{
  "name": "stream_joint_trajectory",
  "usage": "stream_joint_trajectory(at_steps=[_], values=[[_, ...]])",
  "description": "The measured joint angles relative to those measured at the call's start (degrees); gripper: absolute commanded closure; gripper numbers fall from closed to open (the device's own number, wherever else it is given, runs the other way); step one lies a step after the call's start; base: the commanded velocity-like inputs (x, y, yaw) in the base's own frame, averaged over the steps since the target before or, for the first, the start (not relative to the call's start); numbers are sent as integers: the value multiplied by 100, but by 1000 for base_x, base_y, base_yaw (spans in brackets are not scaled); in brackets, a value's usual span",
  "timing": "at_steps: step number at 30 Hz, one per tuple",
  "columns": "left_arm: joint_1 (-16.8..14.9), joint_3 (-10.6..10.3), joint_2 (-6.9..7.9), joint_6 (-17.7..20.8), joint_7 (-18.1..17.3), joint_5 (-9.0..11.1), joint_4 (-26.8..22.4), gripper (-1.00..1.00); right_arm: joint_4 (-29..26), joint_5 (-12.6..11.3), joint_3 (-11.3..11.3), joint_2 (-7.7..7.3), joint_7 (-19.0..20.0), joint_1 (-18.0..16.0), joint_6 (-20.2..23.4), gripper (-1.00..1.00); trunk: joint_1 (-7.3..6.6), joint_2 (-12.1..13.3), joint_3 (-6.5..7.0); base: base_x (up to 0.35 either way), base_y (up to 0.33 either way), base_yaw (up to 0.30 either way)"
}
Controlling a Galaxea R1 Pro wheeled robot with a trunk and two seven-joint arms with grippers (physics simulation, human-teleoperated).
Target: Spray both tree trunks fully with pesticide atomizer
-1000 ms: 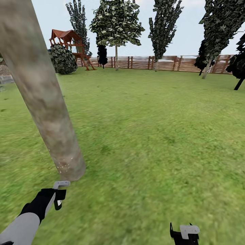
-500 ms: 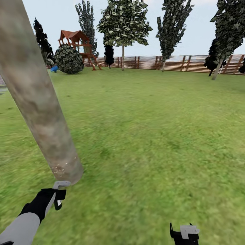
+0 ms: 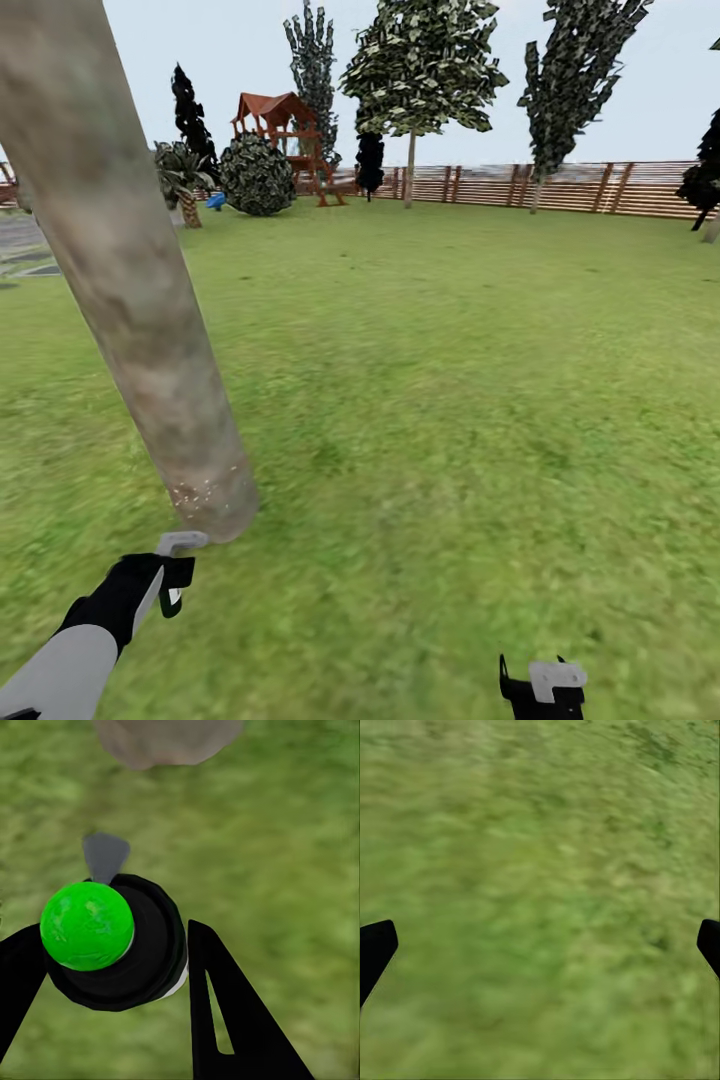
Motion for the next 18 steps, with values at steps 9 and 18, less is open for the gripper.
stream_joint_trajectory(at_steps=[9,18], values=[[0,0,8,0,0,1,0,100,-1,0,0,-2,0,0,0,-100,0,0,0,133,-244,128],[0,9,20,1,9,2,0,100,1,0,1,-1,0,1,0,-100,0,0,0,2,-273,14]])
